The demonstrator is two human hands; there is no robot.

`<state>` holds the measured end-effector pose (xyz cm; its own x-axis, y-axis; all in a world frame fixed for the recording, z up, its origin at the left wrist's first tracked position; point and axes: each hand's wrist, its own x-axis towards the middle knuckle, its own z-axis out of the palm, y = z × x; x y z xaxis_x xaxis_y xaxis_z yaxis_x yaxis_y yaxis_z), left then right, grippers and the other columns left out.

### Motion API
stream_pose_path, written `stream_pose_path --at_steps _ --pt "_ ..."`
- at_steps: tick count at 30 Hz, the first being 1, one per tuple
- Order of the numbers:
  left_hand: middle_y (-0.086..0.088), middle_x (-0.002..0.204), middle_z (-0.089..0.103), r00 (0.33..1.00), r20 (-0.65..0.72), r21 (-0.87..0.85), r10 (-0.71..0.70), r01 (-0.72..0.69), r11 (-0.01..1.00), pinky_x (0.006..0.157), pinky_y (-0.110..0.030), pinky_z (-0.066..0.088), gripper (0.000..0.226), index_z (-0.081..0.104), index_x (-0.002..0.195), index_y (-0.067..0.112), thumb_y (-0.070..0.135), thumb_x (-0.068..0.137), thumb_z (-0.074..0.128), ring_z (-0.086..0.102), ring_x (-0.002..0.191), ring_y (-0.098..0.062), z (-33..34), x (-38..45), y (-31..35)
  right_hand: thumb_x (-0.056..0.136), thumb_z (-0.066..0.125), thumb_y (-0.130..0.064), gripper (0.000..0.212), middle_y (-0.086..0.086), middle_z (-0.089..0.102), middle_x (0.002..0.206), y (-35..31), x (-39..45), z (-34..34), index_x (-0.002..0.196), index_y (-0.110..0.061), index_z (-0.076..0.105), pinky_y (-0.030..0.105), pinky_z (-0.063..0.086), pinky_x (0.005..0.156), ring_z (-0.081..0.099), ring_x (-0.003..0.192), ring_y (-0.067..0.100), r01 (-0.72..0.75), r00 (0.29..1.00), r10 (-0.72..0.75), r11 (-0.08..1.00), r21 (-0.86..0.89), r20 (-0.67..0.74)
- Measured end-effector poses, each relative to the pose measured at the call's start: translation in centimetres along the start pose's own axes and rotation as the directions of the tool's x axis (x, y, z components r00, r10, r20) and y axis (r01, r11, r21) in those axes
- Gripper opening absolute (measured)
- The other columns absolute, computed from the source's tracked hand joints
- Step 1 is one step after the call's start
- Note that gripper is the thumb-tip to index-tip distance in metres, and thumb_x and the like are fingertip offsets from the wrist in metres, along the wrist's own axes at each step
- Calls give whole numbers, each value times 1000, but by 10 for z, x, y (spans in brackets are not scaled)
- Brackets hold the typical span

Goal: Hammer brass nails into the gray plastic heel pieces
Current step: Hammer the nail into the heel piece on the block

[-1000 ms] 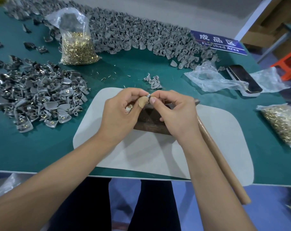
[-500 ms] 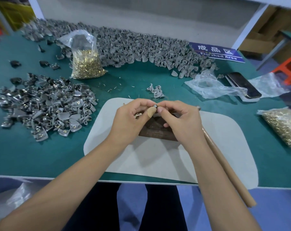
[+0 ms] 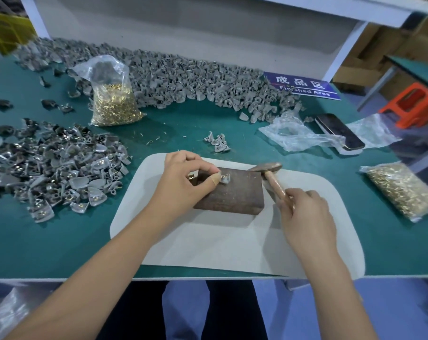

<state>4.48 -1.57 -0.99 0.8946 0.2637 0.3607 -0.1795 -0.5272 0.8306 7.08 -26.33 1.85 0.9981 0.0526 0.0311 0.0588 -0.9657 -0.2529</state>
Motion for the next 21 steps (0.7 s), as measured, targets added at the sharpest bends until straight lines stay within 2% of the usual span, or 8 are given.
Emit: stream_pose_path --at_steps 3,5,8,10,12,15,17,21 --pt "12 99 61 999 25 -2 -27 27 1000 94 -6 29 13 75 85 40 29 85 81 46 113 -3 -1 -1 1 105 50 -29 26 14 56 116 0 6 -9 122 -15 64 41 39 75 55 99 40 -27 1000 27 998 61 7" --pt "13 97 67 997 43 -91 -58 62 994 89 -9 37 13 75 85 40 28 86 80 56 105 -2 -4 -1 2 103 53 -26 16 14 58 112 -2 9 -17 109 -16 63 38 37 70 52 86 34 -15 1000 18 990 139 -23" --pt "14 91 74 993 25 -238 -112 115 964 80 -16 47 13 77 86 36 23 88 79 67 89 -2 -10 2 2 101 59 -26 12 -4 59 113 -9 -1 -28 113 -24 57 38 42 74 60 86 20 119 986 -71 935 335 -152" --pt "13 89 72 998 -9 -163 -57 55 985 82 -18 45 9 78 89 31 23 87 80 65 92 -5 -10 1 1 102 58 -26 16 -17 63 111 -16 -7 -34 112 -32 47 41 50 70 69 74 12 187 982 -172 855 483 -77" --pt "10 90 69 1000 -24 -57 19 -20 998 86 -18 43 7 79 91 27 22 86 81 60 96 -9 -7 -2 2 101 56 -21 24 -20 72 100 -20 -8 -36 109 -35 39 38 48 63 65 63 3 202 964 -261 834 513 45" --pt "7 89 68 998 -40 2 56 -56 998 87 -17 41 8 80 90 25 20 85 83 57 97 -11 -8 -2 1 101 55 -27 32 -18 72 84 -27 -9 -36 123 -46 41 38 49 69 61 75 4 272 952 -305 871 410 16" --pt "5 89 67 997 -29 24 68 -67 997 87 -20 42 8 80 89 26 20 84 83 57 96 -14 -11 -1 1 104 54 -34 29 -11 70 84 -31 -12 -36 125 -51 48 43 53 78 63 85 16 292 953 -301 859 421 -46" --pt "3 88 66 997 -11 58 79 -78 995 84 -20 41 8 80 90 25 19 85 82 55 95 -17 -12 1 1 104 48 -50 20 -16 69 86 -38 -10 -36 119 -43 59 41 53 76 64 84 14 282 960 -252 850 445 -125"
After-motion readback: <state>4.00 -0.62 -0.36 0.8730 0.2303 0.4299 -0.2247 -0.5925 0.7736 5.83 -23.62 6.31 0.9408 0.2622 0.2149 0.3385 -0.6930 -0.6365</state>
